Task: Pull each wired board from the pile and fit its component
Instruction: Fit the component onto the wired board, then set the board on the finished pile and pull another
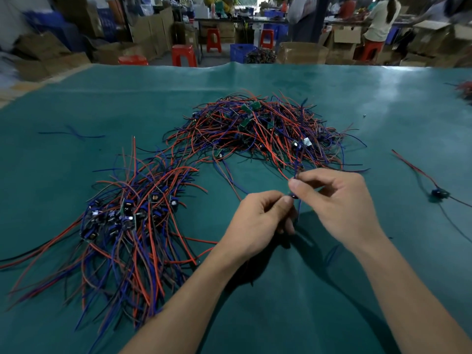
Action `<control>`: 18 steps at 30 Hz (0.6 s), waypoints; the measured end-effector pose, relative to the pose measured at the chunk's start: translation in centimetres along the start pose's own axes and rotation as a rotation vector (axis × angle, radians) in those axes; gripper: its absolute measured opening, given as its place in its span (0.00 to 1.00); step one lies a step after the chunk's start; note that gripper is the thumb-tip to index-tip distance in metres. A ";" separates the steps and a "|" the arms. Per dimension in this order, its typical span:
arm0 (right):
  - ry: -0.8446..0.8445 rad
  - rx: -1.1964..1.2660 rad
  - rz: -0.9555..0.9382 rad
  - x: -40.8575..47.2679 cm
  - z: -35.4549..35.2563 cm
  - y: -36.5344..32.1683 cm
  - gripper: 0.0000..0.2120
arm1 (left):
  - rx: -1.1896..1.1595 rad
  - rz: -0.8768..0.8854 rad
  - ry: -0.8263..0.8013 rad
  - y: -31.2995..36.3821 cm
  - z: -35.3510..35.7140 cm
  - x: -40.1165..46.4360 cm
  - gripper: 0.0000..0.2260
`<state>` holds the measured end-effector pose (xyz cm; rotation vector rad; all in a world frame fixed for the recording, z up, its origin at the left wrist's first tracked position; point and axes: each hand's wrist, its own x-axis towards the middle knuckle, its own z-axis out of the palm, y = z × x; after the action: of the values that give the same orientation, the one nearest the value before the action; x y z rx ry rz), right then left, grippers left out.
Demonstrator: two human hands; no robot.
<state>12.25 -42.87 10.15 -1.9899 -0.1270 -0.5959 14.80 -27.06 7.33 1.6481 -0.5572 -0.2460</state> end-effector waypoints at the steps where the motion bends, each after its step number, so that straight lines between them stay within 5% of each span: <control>1: 0.039 0.027 0.007 0.2 -0.4 -0.1 0.02 | -0.003 -0.003 -0.015 0.0 0.1 0.0 0.15; 12: 0.417 0.433 -0.056 5.2 -3.0 -9.6 0.07 | 0.124 -0.004 -0.037 -0.5 0.4 -0.1 0.13; 16: -0.007 0.358 -0.117 7.5 1.8 -15.0 0.07 | 0.083 -0.040 -0.017 -0.5 0.7 -0.2 0.11; 18: -0.301 0.108 -0.155 8.3 4.8 -16.4 0.16 | 0.103 -0.024 0.015 -0.4 0.5 -0.3 0.11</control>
<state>15.69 -32.22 25.45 -1.9649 -0.4915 -0.3740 14.36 -27.33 6.79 1.7556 -0.5469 -0.2255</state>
